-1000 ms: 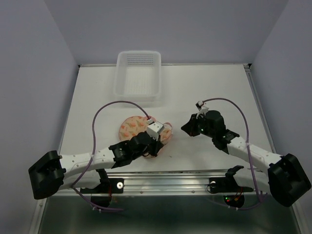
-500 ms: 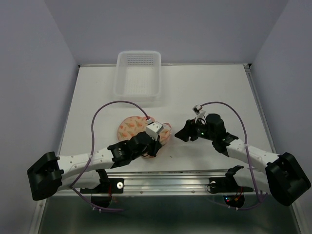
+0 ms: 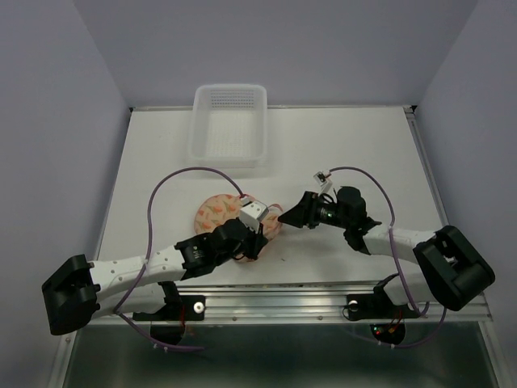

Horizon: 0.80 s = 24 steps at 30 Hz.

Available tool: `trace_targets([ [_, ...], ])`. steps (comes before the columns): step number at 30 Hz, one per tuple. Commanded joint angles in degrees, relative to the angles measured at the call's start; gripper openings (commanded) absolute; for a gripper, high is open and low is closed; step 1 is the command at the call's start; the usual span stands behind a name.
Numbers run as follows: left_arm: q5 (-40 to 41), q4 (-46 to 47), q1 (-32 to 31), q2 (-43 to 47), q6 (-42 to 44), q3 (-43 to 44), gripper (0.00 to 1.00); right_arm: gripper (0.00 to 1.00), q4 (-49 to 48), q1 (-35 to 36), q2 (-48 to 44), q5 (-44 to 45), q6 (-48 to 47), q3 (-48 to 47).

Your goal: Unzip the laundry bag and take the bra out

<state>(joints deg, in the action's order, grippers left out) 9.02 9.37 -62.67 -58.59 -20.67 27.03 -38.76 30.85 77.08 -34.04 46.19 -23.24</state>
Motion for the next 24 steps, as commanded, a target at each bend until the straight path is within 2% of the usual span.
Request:
trace_targets([
  [1, -0.05, 1.36, -0.34, 1.37, -1.04, -0.31, 0.03, 0.71, -7.91, 0.09, 1.05, -2.08, 3.81, -0.83],
  [16, -0.4, 2.59, -0.34, 3.83, -0.52, -1.1, 0.03, 0.66, -9.66, 0.09, 5.1, -2.43, 3.82, -0.66],
  [19, -0.49, 2.76, -0.34, 4.1, -0.43, -1.27, 0.03, 0.61, -10.36, 0.09, 5.45, -3.05, 4.08, -0.92],
  [24, -0.84, 3.29, -0.34, 3.92, -0.52, -1.63, 0.03, 0.46, -11.07, 0.09, 5.54, -3.31, 4.08, -1.01],
])
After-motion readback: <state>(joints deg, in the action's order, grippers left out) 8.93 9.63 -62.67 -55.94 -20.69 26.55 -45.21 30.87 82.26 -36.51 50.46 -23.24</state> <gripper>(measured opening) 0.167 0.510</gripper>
